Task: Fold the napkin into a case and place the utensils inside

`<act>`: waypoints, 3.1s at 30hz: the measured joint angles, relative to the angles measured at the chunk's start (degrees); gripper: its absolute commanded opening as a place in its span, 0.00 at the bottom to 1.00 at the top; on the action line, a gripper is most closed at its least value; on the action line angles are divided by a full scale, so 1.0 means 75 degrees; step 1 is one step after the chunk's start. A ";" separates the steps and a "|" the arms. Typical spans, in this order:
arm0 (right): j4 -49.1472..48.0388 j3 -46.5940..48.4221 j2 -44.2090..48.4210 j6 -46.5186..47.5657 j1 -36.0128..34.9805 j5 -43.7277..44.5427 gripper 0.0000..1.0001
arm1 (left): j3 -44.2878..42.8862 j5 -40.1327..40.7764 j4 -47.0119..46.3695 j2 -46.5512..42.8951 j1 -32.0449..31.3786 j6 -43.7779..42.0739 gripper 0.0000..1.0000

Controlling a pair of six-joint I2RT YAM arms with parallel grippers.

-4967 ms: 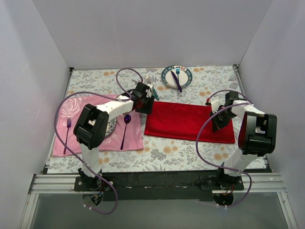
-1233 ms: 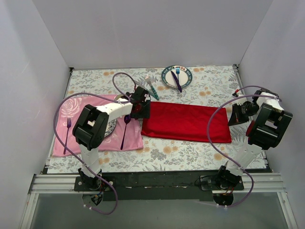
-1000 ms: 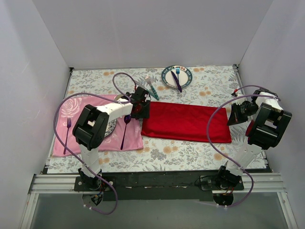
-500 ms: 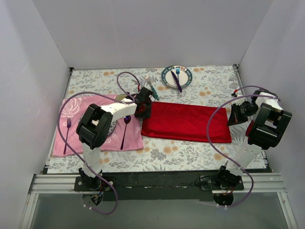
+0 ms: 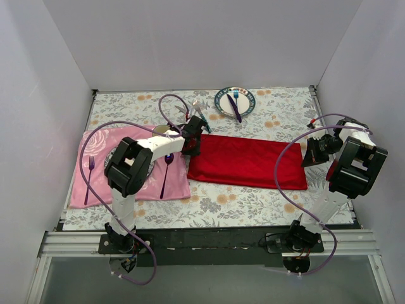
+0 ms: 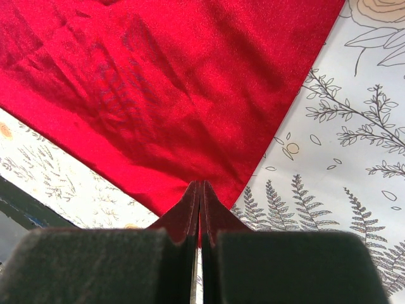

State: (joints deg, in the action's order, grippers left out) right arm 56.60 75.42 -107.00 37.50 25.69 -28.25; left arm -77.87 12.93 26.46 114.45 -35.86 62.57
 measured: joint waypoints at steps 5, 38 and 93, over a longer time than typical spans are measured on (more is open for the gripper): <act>0.0000 0.0000 -0.0003 0.0000 0.0000 0.0000 0.01 | -0.0061 -0.0047 -0.0087 0.0058 -0.0058 -0.0017 0.00; -0.0189 -0.0265 -0.0189 -0.0009 0.0000 -0.0050 0.01 | -0.3579 -0.1070 0.0347 0.1282 -0.1705 0.0303 0.00; -0.0300 0.0052 -0.0498 -0.0221 -0.1279 -0.0749 0.10 | -0.0146 -0.3098 -0.1734 -0.1472 -0.0466 0.1894 0.00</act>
State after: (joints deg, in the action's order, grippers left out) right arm 54.35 75.81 -110.74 35.83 16.10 -33.87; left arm -78.96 -10.31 13.45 103.42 -39.35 76.77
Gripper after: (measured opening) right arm 0.050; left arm 0.021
